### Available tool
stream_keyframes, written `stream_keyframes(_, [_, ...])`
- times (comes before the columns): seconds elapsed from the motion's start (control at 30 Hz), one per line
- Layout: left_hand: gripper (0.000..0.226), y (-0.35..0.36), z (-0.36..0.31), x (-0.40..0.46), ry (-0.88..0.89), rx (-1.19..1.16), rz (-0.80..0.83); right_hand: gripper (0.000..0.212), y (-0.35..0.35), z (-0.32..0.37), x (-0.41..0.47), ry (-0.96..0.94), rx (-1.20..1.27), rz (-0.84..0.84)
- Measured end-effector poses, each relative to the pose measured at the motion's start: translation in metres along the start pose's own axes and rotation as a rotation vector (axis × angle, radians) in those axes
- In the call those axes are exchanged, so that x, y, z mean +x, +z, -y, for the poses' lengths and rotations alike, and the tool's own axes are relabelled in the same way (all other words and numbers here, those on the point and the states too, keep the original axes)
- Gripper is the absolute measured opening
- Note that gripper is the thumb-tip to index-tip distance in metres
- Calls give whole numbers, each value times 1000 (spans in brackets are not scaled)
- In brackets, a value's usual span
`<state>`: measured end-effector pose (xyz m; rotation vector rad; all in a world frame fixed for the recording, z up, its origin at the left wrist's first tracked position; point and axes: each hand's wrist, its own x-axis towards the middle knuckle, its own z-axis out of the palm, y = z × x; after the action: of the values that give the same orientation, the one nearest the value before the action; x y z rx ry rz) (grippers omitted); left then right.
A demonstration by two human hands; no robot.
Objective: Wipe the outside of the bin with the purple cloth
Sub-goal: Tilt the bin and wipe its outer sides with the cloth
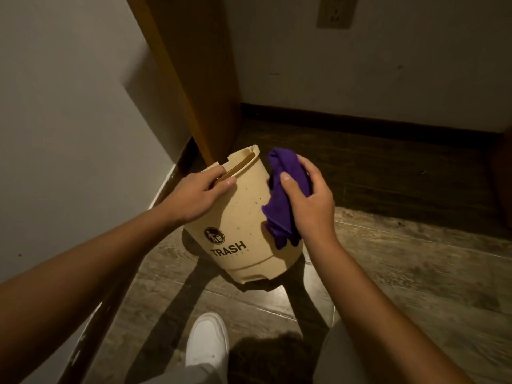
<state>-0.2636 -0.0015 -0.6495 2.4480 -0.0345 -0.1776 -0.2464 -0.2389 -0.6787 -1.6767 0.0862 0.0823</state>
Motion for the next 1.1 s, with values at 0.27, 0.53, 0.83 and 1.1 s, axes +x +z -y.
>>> stream_keyframes(0.27, [25, 5, -10, -2, -81, -204, -83, 41, 69, 6, -11, -169, -241, -113])
stream_keyframes(0.53, [34, 27, -7, -12, -56, -214, -357, 51, 114, -15, -28, -302, -526, -108])
stream_keyframes(0.83, [37, 24, 18, -27, -185, -251, -454, 49, 100, -39, 20, -121, -635, -76])
stream_keyframes(1.1, [28, 30, 23, -48, -129, -225, -457, 39, 43, -76, 51, 251, -624, 56])
